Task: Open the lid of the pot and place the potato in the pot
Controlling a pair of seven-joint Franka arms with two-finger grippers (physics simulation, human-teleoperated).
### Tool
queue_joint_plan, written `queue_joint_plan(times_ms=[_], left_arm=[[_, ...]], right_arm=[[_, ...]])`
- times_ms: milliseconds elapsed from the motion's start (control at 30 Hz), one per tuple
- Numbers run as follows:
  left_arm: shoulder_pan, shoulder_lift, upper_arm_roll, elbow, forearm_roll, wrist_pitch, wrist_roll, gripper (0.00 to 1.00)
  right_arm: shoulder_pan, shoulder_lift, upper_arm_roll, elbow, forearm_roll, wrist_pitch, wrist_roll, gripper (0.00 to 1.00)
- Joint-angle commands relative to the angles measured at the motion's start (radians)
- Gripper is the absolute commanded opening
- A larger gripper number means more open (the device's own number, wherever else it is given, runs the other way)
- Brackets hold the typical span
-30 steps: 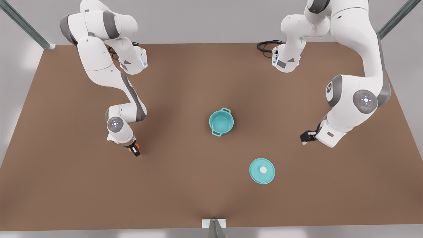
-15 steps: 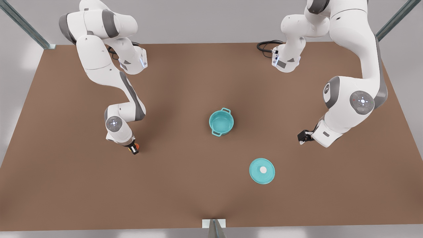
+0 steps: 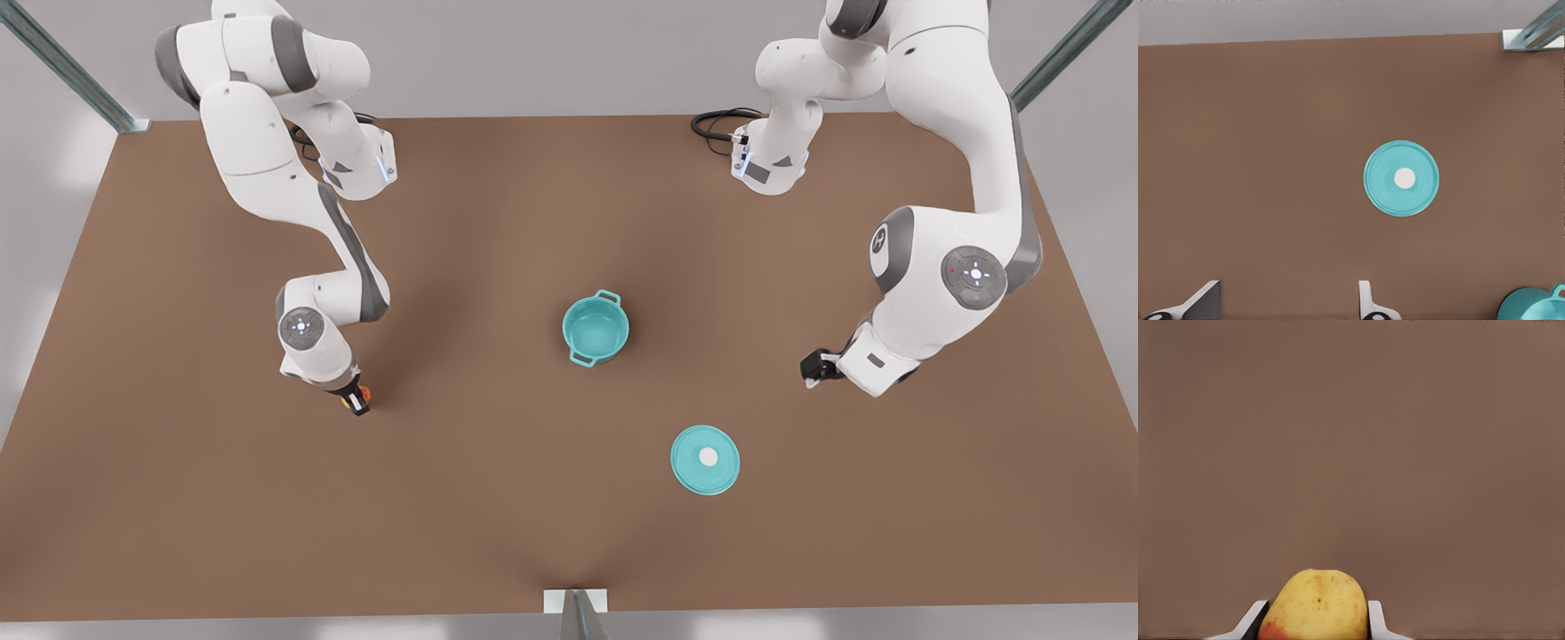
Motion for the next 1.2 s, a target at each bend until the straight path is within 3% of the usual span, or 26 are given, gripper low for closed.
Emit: queue_joint_plan(times_ms=[0, 233, 600, 733, 1167], left_arm=[[-0.001, -0.036, 0.0, 0.003, 0.007, -0.054, 0.028, 1.0], [-0.001, -0.071, 0.0, 0.012, 0.011, -0.128, 0.033, 1.0], [-0.001, -0.073, 0.001, 0.012, 0.01, -0.125, 0.034, 1.0], [0.001, -0.071, 0.001, 0.012, 0.005, -0.125, 0.034, 1.0], [0.001, -0.068, 0.001, 0.012, 0.005, -0.125, 0.034, 1.0]], right_arm=[[0.004, -0.016, 0.003, 0.001, -0.002, -0.029, 0.019, 0.56], [0.127, -0.129, 0.027, 0.041, 0.007, -0.192, 0.158, 0.56], [0.129, -0.183, 0.313, 0.13, 0.01, -0.308, 0.392, 0.55], [0.13, -0.176, 0.402, 0.239, 0.01, -0.382, 0.418, 0.55], [0.31, 0.125, 0.409, 0.503, -0.062, -0.402, 0.504, 0.56]])
